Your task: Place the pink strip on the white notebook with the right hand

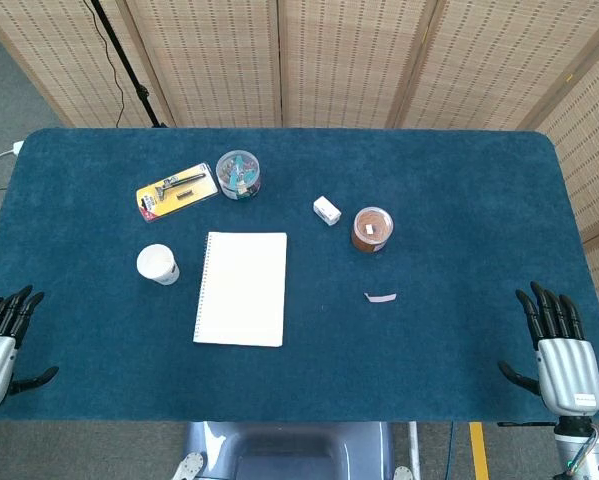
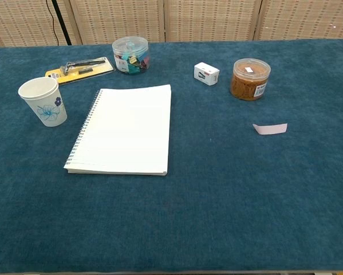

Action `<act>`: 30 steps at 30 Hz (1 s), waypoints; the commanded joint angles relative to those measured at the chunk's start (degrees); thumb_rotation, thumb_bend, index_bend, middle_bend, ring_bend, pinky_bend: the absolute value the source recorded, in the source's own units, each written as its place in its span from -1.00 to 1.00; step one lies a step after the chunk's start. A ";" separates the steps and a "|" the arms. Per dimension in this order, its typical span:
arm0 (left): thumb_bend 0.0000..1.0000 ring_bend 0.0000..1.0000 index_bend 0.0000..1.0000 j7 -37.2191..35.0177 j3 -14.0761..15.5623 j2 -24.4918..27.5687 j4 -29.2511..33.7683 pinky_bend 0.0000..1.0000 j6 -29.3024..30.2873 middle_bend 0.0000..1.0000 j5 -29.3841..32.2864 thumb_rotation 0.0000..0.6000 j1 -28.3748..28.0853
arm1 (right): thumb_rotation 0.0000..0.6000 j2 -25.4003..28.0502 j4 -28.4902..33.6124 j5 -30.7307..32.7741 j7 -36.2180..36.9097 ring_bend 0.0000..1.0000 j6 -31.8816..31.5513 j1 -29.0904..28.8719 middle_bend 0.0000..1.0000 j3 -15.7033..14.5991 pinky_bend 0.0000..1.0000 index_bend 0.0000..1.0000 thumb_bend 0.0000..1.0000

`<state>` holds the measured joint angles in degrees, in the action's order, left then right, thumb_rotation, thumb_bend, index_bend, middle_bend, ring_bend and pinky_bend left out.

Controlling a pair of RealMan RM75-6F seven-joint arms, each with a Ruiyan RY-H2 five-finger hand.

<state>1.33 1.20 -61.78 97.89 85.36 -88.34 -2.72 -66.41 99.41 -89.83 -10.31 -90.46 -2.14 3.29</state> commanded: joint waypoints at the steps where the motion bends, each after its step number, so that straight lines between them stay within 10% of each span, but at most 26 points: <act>1: -1.00 -1.00 -1.00 0.30 -0.14 -0.11 0.00 -1.00 -0.17 -1.00 0.39 1.00 -0.02 | 1.00 0.26 0.21 0.07 0.36 -1.00 0.52 -0.10 -1.00 -0.20 -1.00 -1.00 -1.00; 22: -1.00 -1.00 -1.00 -1.15 -0.46 0.56 0.15 -1.00 0.60 -1.00 0.08 1.00 0.30 | 1.00 -4.54 -4.64 6.18 0.37 -1.00 22.15 -15.13 -1.00 4.63 -1.00 -0.68 -1.00; 30: -1.00 -1.00 -1.00 -2.53 -0.50 1.28 0.11 -1.00 0.05 -1.00 0.17 1.00 0.08 | 1.00 -10.06 -7.81 12.48 -3.49 -1.00 30.66 -21.71 -1.00 6.60 -1.00 -0.45 -0.70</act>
<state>-1.02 0.71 -60.61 98.04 85.47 -88.16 -2.61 -74.54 93.11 -79.37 -12.01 -61.78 -22.00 9.11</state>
